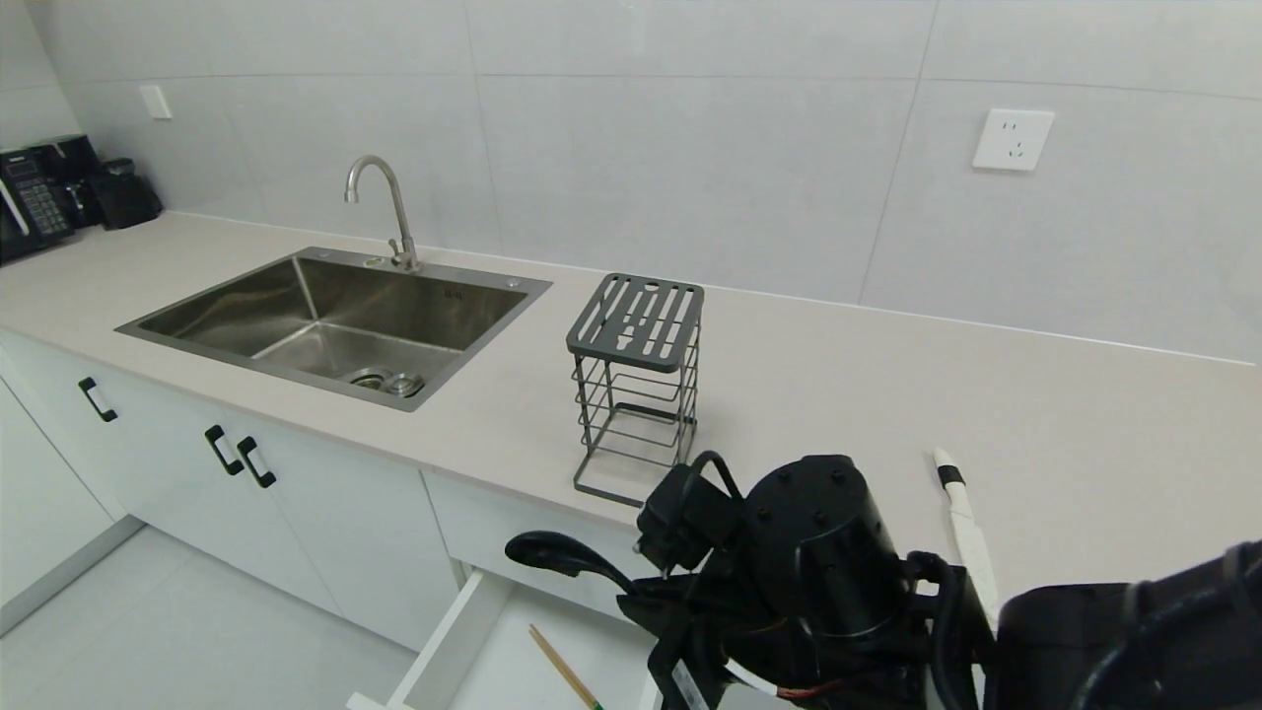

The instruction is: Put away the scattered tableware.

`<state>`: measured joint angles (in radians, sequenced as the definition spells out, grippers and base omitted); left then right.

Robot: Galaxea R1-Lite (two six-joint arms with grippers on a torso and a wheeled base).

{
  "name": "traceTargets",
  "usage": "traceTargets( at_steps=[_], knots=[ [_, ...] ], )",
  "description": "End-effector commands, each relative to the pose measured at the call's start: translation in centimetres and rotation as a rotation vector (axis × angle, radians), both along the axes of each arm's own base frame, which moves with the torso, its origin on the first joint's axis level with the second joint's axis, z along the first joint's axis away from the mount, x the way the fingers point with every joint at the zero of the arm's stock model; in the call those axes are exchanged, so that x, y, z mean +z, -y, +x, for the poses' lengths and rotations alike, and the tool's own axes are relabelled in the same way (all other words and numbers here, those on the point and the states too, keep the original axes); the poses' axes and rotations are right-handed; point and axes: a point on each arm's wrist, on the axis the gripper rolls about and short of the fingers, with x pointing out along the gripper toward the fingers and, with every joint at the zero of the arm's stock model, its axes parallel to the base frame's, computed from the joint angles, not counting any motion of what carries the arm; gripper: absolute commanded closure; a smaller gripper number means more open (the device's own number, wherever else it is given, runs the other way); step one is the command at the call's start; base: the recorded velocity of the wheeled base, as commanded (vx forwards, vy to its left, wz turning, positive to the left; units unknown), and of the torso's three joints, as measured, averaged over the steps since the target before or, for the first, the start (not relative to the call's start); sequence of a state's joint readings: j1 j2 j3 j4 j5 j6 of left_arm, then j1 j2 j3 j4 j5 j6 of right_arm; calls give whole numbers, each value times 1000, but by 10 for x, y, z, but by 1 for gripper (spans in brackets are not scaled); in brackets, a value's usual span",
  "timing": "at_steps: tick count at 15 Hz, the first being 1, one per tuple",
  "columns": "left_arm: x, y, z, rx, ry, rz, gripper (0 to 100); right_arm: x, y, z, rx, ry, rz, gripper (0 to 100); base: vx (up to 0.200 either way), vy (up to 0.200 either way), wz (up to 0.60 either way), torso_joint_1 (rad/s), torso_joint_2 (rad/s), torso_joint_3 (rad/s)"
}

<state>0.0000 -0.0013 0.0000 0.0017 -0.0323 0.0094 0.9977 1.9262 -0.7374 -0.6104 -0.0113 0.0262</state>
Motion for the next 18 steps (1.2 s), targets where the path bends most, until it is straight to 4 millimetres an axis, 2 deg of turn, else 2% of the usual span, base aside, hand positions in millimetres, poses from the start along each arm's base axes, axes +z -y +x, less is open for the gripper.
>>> traceTargets(
  at_steps=[1,3,7,10,14,18],
  knots=[
    [0,0,0,0,-1,0,0,-17,-17,-7,11,0,-47,100,0,0,0,0,0,0],
    [0,0,0,0,-1,0,0,-32,-33,-13,1,35,-101,100,0,0,0,0,0,0],
    [0,0,0,0,-1,0,0,-35,-53,-5,76,15,-67,100,0,0,0,0,0,0],
    [0,0,0,0,-1,0,0,-36,-63,0,115,23,-53,100,0,0,0,0,0,0],
    [0,0,0,0,-1,0,0,-44,-64,2,116,4,-83,100,0,0,0,0,0,0],
    [0,0,0,0,-1,0,0,-35,-83,13,114,41,-27,100,0,0,0,0,0,0]
  ],
)
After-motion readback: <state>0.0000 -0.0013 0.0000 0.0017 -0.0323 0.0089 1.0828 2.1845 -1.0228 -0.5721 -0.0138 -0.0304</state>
